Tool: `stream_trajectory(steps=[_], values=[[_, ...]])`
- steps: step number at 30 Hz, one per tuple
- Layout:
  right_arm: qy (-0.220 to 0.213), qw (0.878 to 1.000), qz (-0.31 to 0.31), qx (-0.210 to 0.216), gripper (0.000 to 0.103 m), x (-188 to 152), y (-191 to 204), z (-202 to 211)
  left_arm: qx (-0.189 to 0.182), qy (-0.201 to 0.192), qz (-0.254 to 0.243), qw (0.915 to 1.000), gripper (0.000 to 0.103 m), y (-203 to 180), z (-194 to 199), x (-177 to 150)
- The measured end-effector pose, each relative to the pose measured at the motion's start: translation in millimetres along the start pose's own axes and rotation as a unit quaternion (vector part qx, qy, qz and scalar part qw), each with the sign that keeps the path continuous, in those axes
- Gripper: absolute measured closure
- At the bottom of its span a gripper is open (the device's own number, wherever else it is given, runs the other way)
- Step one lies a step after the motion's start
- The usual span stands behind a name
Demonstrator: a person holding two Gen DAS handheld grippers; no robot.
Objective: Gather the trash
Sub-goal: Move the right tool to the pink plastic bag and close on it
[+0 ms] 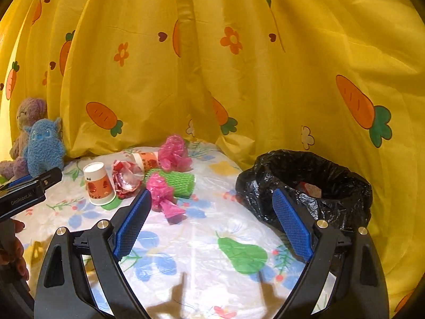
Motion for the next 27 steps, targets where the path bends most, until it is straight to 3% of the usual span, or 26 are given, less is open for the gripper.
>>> stream_trajectory(steps=[9,19,27], values=[[0.044,0.999,0.014,0.029,0.014,-6.0,37.6,-33.2,0.03,0.0,0.01,0.9995,0.007,29.3,-10.7,9.8],[0.077,0.996,0.012,0.047,0.014,-0.4,57.9,-81.9,0.043,0.002,-0.004,0.9991,0.007,24.4,-45.3,23.4],[0.145,0.988,-0.005,0.054,0.034,-17.8,67.3,-144.5,0.04,0.016,-0.012,0.999,0.007,20.2,-82.5,15.2]])
Point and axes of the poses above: each gripper's, at about its wrist camera, not at the fingertips, and z roughly against the way its jaws point, y to its left, x to its top, the point moved 7 cm from there along -z, roughly the way its jaws point, and after that the axes turned 4 degrees about -y, right-handed, at the moved point
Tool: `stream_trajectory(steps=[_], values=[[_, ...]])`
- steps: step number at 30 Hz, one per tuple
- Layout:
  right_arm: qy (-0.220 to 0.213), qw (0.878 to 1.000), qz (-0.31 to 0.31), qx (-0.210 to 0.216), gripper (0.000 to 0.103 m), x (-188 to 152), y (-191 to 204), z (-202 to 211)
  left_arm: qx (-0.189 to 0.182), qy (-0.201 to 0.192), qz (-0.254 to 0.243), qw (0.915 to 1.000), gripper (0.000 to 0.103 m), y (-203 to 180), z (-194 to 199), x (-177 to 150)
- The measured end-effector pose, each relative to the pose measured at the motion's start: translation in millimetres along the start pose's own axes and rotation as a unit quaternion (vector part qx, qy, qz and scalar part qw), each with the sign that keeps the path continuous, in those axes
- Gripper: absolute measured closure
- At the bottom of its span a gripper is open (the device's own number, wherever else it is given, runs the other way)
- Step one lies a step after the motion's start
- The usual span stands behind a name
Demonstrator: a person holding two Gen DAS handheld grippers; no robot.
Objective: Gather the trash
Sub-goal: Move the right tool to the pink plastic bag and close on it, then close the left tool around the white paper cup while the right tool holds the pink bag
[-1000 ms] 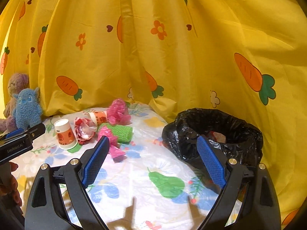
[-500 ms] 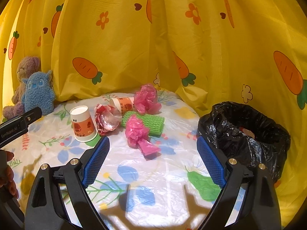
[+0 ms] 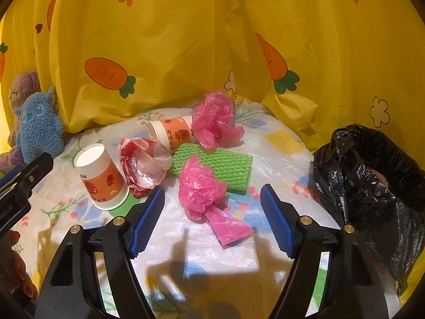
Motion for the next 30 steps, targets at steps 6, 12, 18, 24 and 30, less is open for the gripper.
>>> stream_trajectory(steps=[6,12,18,24,30], values=[[0.022,1.0,-0.001,-0.008,0.035,-3.6,2.1,-31.7,0.0,0.011,0.003,0.9999,0.007,2.0,-17.7,-8.8],[0.038,0.999,0.008,-0.011,0.041,-6.8,2.4,-52.3,-0.003,0.019,0.007,0.9998,0.007,4.7,-25.0,-14.4],[0.057,0.998,0.009,-0.001,0.054,-11.1,5.1,-61.4,-0.012,0.027,0.002,0.9996,0.007,1.1,-27.7,-17.7],[0.041,0.999,0.001,0.0,0.064,-9.6,4.2,-56.0,-0.01,0.03,-0.009,0.9995,0.007,-1.9,-29.8,-13.1],[0.006,1.0,-0.011,0.001,0.065,-4.0,-0.3,-43.1,-0.023,0.038,-0.019,0.9988,0.01,-9.7,-46.1,-10.7]])
Point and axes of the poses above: each gripper's, at about its wrist camera, not at the fingertips, and z roughly against the way its jaws point, y to its left, x to its top, the point moved 7 cm from there along -z, roughly the way its jaws point, and after that the axes turned 4 degrees about -y, right-handed, at the moved point
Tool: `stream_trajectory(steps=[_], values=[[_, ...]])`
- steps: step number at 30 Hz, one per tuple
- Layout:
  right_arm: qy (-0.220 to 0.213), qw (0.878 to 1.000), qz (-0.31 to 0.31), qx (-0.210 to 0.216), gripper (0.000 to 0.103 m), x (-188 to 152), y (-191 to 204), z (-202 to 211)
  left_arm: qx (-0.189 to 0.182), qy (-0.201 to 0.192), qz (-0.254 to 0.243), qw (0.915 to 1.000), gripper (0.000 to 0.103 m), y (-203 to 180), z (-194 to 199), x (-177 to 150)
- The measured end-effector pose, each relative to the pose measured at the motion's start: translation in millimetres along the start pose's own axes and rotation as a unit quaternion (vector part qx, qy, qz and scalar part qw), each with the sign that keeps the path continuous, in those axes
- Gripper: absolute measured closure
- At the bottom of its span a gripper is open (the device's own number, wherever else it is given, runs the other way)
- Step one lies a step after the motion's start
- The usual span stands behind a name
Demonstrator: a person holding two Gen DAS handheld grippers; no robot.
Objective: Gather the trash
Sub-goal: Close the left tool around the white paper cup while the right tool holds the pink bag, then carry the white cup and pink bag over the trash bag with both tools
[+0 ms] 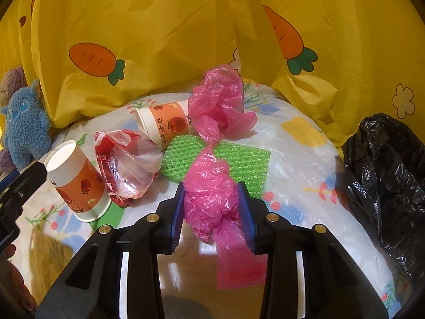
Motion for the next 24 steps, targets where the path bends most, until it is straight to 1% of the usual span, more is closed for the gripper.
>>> stream_trajectory(steps=[1,3,7,10,12,13,19,24], values=[[-0.003,1.0,0.001,0.0,0.065,0.7,0.3,1.2,-0.002,0.006,-0.004,1.0,0.011,-1.4,-5.4,-1.0],[-0.007,1.0,0.004,0.0,0.065,2.1,0.7,2.6,-0.003,0.014,-0.007,0.9999,0.018,-3.2,-14.4,-2.4],[-0.011,1.0,0.007,0.002,0.065,4.0,1.5,3.9,-0.01,0.029,-0.008,0.9995,0.024,-6.1,-29.0,-4.1],[-0.013,1.0,0.01,0.005,0.065,4.0,2.9,5.2,-0.013,0.041,-0.018,0.9989,0.031,-10.7,-38.0,-7.7],[-0.013,1.0,0.01,0.006,0.065,4.3,3.0,5.3,-0.019,0.05,-0.019,0.9984,0.043,-12.7,-42.6,-9.1],[-0.013,1.0,0.01,0.006,0.065,4.2,2.7,5.3,-0.025,0.052,-0.019,0.9982,0.045,-13.9,-43.3,-9.4],[-0.017,1.0,0.012,0.005,0.065,4.7,3.5,6.3,-0.037,0.048,-0.016,0.998,0.047,-15.0,-41.7,-9.7],[-0.031,0.999,0.011,0.001,0.065,6.5,3.2,11.2,-0.036,0.027,-0.015,0.9989,0.049,-15.2,-31.3,-7.3]])
Point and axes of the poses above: each gripper's, at about its wrist camera, not at the fingertips, and z roughly against the way its jaws point, y to its left, x to its top, the point moved 7 cm from there along -z, roughly the way its jaws point, and after that the axes turned 4 degrees about -y, right-handed, at the moved point
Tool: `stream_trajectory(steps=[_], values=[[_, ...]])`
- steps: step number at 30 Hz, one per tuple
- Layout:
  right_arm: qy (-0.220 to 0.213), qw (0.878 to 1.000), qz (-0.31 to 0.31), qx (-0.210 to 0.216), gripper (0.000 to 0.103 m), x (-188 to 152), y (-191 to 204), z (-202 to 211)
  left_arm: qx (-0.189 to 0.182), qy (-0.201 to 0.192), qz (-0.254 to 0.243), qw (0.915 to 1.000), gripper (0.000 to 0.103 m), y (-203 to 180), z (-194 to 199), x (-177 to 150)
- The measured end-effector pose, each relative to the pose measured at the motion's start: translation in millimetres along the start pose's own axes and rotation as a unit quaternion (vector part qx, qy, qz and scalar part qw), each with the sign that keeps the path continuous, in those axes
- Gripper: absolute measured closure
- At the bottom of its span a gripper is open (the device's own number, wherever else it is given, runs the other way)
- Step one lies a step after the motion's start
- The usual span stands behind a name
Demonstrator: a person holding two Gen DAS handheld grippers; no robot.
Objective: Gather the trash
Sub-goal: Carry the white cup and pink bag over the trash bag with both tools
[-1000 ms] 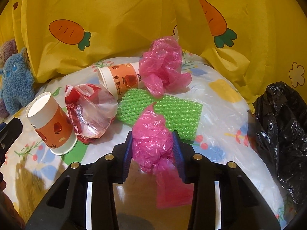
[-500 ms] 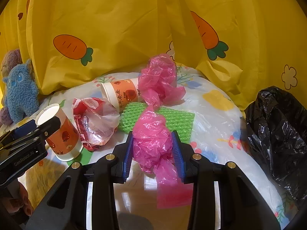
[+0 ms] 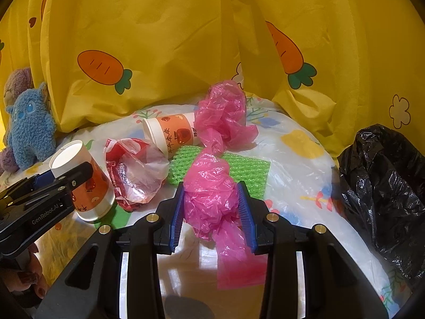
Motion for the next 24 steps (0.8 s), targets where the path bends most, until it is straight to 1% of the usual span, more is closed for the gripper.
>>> stream_trajectory(steps=[3,5,6,8,10,13,18,21,24], values=[[-0.008,1.0,-0.005,-0.001,0.065,0.3,-2.2,3.5,-0.002,0.008,-0.008,0.9999,0.049,-5.5,5.9,-4.8],[0.0,1.0,-0.005,-0.001,0.065,-2.5,-4.8,5.6,-0.005,0.005,-0.013,0.9999,0.049,-9.8,14.2,-4.9],[0.003,1.0,-0.01,0.001,0.065,-2.8,-7.2,8.2,-0.007,0.002,-0.015,0.9999,0.049,-13.0,19.7,-3.5],[-0.004,0.999,-0.03,0.016,0.065,0.4,-13.3,19.9,-0.016,-0.012,-0.02,0.9996,0.049,-22.4,33.6,1.4],[-0.024,0.999,-0.031,0.018,0.065,6.3,-21.3,39.6,-0.026,-0.025,-0.028,0.9989,0.049,-34.1,48.5,5.9],[-0.049,0.998,-0.027,0.023,0.065,9.7,-30.8,69.0,-0.05,-0.046,-0.037,0.997,0.049,-56.2,71.5,12.4],[-0.076,0.997,-0.014,0.014,0.065,7.8,-48.7,106.5,-0.105,-0.07,-0.047,0.9909,0.049,-100.3,102.1,21.7],[-0.089,0.996,-0.012,-0.003,0.065,7.3,-65.2,123.8,-0.126,-0.08,-0.069,0.9864,0.049,-129.8,116.1,23.8],[-0.098,0.995,-0.017,-0.022,0.065,8.5,-84.2,134.8,-0.147,-0.082,-0.083,0.9822,0.049,-155.4,123.3,23.0]])
Point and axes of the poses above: each gripper's, at about its wrist camera, not at the fingertips, and z roughly against the way its jaws point, y to its left, x to its top, the point moved 7 cm from there along -z, roughly the way its jaws point, and after that the axes turned 4 degrees about -y, right-handed, at the moved point
